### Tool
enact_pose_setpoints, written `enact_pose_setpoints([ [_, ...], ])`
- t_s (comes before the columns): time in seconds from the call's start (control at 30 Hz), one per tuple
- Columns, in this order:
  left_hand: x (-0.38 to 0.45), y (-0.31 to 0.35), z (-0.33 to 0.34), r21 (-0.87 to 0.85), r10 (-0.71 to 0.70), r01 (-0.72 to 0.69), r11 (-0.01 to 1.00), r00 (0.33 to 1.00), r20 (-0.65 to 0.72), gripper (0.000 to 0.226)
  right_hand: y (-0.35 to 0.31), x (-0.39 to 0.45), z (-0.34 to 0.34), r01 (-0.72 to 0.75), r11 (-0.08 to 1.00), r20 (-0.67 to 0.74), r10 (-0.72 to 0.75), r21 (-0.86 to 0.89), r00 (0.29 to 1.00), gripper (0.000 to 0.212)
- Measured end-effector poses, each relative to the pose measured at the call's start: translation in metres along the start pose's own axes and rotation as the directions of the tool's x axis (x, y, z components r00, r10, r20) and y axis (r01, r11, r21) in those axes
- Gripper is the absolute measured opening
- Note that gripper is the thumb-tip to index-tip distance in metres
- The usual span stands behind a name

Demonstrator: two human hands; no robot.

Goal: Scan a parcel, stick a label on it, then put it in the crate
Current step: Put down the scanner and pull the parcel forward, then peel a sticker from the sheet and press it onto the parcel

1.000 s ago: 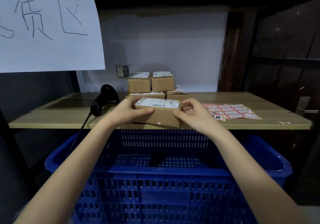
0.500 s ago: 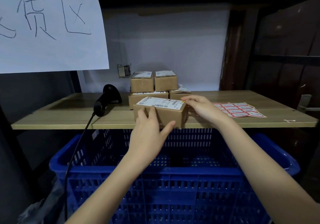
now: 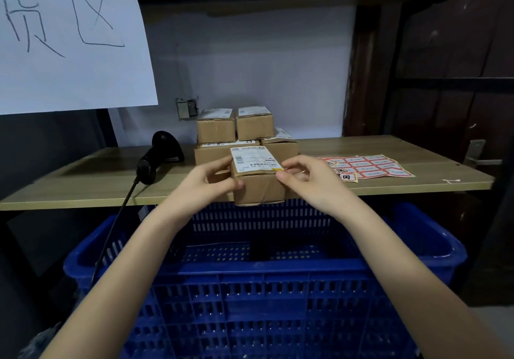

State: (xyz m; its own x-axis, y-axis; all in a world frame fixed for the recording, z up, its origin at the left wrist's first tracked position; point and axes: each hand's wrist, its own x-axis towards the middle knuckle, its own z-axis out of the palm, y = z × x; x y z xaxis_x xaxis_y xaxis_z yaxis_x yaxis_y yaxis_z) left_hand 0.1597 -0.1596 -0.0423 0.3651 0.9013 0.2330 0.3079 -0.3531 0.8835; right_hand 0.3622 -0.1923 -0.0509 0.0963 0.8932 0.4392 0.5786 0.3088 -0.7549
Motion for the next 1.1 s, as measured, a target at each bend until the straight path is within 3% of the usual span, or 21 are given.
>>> enact_pose_setpoints([
  [0.27,0.011,0.000,-0.005,0.024,0.002,-0.003,1.000,0.998,0.059,0.057,0.001,0.005,0.008,-0.031,0.999,-0.018,0.031,0.010,0.999,0.036],
  [0.33,0.010,0.000,-0.006,0.026,-0.023,0.021,0.999,0.997,0.073,0.068,0.000,0.004,0.006,-0.041,0.999,0.001,0.041,0.032,0.999,0.037],
  [0.4,0.010,0.004,-0.005,0.057,-0.045,0.045,0.997,0.999,-0.002,0.080,0.001,0.004,-0.001,-0.079,0.995,0.025,0.077,0.064,0.997,0.035],
  [0.47,0.004,0.014,0.001,0.159,0.059,-0.030,0.987,0.982,-0.182,0.070,0.005,0.005,-0.018,-0.138,0.976,0.000,0.140,0.168,0.990,0.023],
  [0.53,-0.009,0.034,0.017,0.317,0.321,-0.228,0.921,0.903,-0.284,0.059,0.016,0.009,-0.044,-0.176,0.961,-0.124,0.205,0.215,0.971,0.017],
  [0.6,-0.014,0.057,0.045,0.416,0.505,-0.390,0.822,0.837,-0.213,0.051,0.033,0.015,-0.071,-0.249,0.969,-0.274,0.236,-0.012,0.932,0.014],
  [0.63,-0.009,0.066,0.063,0.456,0.531,-0.421,0.784,0.836,-0.140,0.050,0.040,0.017,-0.084,-0.306,0.938,-0.323,0.243,-0.161,0.915,0.017],
  [0.73,0.028,0.082,0.120,0.570,0.380,-0.333,0.751,0.924,0.039,0.047,0.053,0.022,-0.100,-0.436,0.797,-0.300,0.332,-0.418,0.894,0.024],
  [0.8,0.053,0.087,0.149,0.650,0.255,-0.238,0.721,0.964,0.071,0.035,0.054,0.022,-0.099,-0.461,0.727,-0.231,0.400,-0.509,0.887,0.032],
  [0.87,0.072,0.087,0.164,0.696,0.151,-0.130,0.706,0.988,0.031,0.027,0.055,0.024,-0.098,-0.453,0.714,-0.208,0.408,-0.534,0.889,0.038],
  [0.97,0.090,0.076,0.170,0.717,0.070,-0.014,0.697,0.996,-0.048,0.032,0.057,0.023,-0.097,-0.460,0.727,-0.212,0.412,-0.510,0.886,0.036],
  [1.1,0.104,0.062,0.170,0.665,-0.006,0.035,0.746,0.999,-0.046,0.035,0.063,0.023,-0.093,-0.472,0.745,-0.219,0.419,-0.472,0.881,0.030],
])
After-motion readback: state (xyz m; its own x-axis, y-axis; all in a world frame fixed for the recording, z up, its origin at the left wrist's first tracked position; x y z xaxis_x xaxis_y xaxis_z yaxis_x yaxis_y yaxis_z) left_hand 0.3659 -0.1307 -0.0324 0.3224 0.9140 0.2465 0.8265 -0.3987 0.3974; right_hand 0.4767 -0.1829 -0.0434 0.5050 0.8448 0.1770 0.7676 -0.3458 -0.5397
